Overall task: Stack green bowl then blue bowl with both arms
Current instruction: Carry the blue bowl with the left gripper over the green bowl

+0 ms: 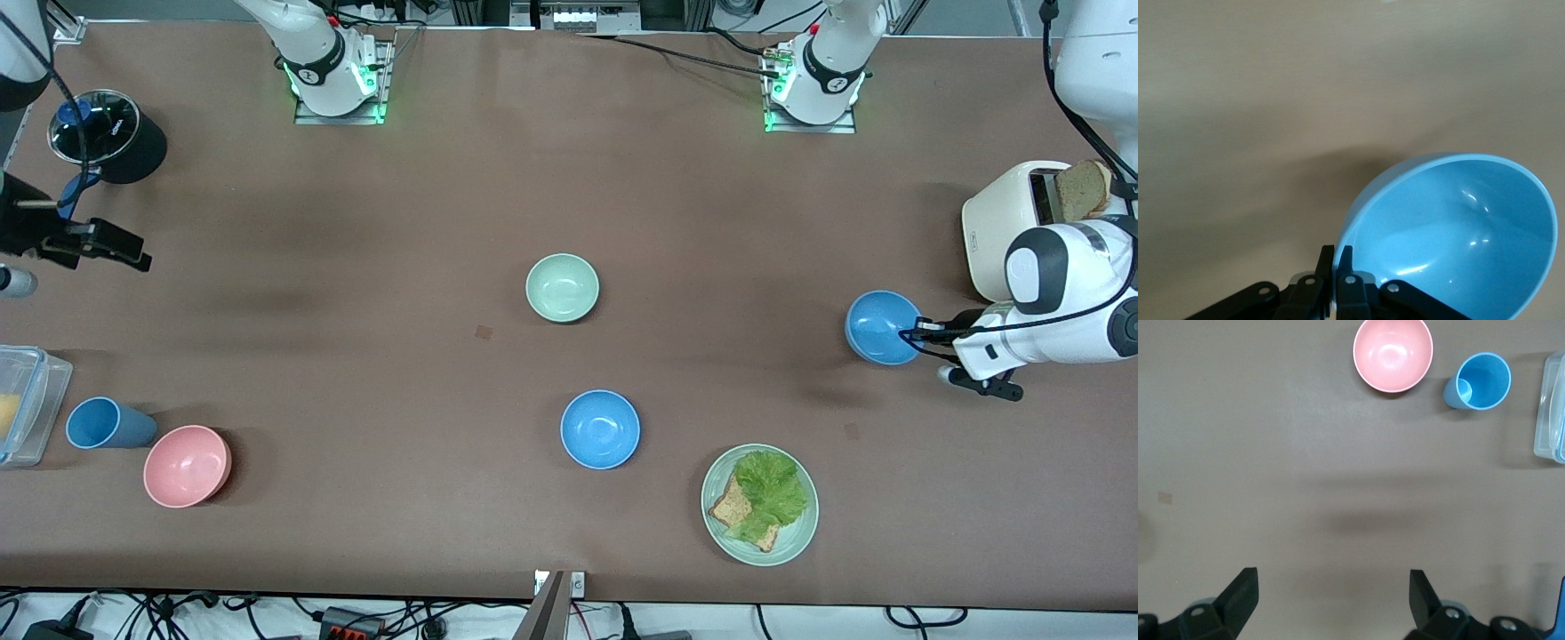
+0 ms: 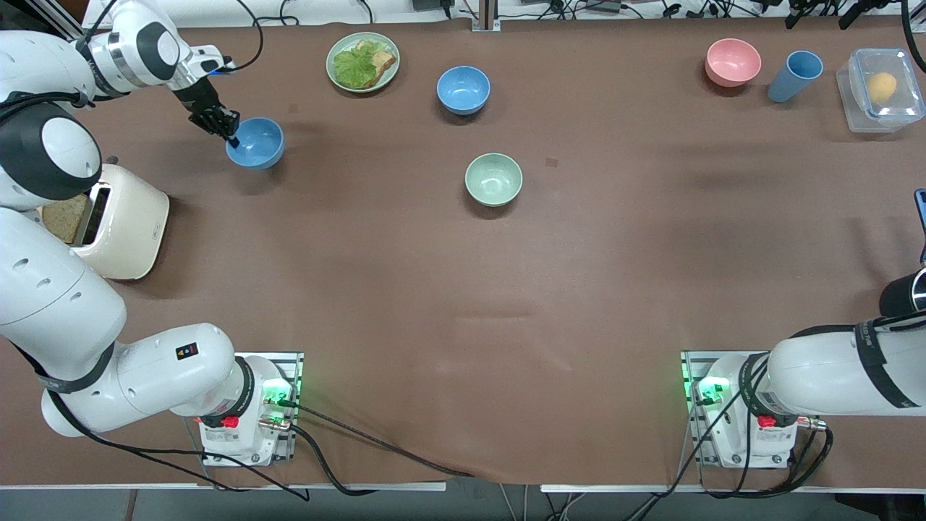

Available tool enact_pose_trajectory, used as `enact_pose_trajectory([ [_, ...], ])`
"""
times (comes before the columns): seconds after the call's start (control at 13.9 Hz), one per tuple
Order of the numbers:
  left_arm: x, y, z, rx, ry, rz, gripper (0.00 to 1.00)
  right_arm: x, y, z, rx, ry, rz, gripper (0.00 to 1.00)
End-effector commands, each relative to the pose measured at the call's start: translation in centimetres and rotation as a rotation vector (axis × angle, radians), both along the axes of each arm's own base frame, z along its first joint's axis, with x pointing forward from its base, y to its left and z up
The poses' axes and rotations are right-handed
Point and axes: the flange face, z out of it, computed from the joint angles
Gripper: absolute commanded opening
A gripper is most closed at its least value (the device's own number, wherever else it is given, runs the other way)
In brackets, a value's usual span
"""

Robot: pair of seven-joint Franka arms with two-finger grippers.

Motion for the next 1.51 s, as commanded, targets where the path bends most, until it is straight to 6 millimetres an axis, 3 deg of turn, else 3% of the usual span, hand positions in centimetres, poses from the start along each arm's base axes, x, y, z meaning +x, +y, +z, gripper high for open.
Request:
enact_pose_trajectory([
  [0.0,-0.3,-5.3,4.4,-0.026,0.043,0.06,0.01,-2.3,0.3,-0.2,-0.015,-0.014,-0.004,1.0],
  [0.14,-0.7,-11.6,7.2,-0.001,0.079,0.136,0.04,-2.3,0.3,-0.1,-0.015,-0.014,-0.004,1.0],
  [0.5,-2.3,-26.5,10.4,0.004,0.129,0.393,0.01,-2.9,0.2,0.4,-0.013,0.012,0.002,1.0],
  [0.79,-5.0,-39.4,9.3,0.021,0.144,0.655,0.0,-2.8,0.4,0.5,-0.015,0.01,0.006,1.0],
  [1.15,-7.5,-47.1,7.5,-0.015,0.144,0.854,0.0,-2.6,0.3,0.5,-0.014,0.003,0.003,1.0],
  [1.44,-9.6,-49.6,5.5,-0.024,0.15,0.906,0.0,-2.5,0.4,0.7,-0.015,0.0,0.005,1.0],
])
